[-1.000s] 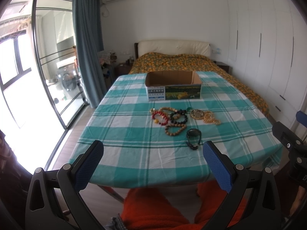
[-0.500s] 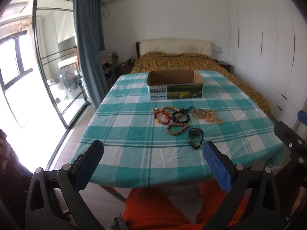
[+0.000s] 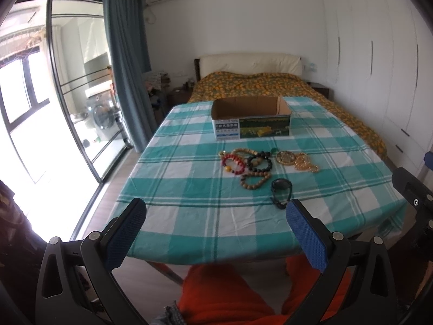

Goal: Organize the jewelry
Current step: 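Move both tools forward toward the jewelry pile on the cloth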

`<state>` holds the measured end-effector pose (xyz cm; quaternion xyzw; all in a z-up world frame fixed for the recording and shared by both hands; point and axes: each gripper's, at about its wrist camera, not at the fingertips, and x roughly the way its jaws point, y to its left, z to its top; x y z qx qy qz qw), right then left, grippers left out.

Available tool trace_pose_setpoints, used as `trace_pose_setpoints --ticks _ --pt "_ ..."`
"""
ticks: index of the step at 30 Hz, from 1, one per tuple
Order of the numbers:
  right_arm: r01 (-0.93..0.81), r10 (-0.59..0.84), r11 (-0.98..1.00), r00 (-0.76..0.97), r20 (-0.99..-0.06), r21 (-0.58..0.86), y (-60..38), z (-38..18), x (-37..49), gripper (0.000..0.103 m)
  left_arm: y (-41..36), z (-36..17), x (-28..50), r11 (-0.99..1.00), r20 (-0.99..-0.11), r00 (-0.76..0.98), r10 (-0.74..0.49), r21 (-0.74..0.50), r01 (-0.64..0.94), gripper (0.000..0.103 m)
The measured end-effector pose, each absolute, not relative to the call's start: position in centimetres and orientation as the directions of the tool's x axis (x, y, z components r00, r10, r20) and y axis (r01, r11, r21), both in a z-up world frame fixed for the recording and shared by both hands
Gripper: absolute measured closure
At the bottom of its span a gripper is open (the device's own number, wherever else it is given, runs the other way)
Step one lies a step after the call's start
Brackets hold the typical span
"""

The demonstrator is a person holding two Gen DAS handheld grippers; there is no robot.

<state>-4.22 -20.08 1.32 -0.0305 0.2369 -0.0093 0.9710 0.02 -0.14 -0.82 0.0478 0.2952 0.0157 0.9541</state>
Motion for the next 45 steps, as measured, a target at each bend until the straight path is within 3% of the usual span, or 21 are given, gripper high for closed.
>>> trace_pose_setpoints --ticks 11,16,28,45 --pt "0.009 -0.030 0.999 0.892 -0.451 -0.049 -20.2 1.4 -3.9 0.004 1.0 -1.3 1.2 0.999 -0.595 0.803 0.031 0.050 -0.001 0.000" --pt "-0.004 -0.004 1.000 0.904 -0.428 -0.018 -21.0 1.5 -2.7 0.004 2.7 -1.2 2.8 0.998 -0.565 0.823 0.065 0.057 -0.040 0.000" --pt "0.008 0.005 1.000 0.896 -0.444 0.029 -24.4 0.7 2.5 0.004 3.1 -3.4 9.5 0.999 -0.611 0.791 -0.039 -0.018 0.035 0.000" --pt "0.001 0.039 0.998 0.817 -0.576 0.070 -28.8 -7.7 13.3 0.004 0.8 -11.5 20.3 0.991 -0.745 0.654 -0.131 -0.074 0.114 0.000"
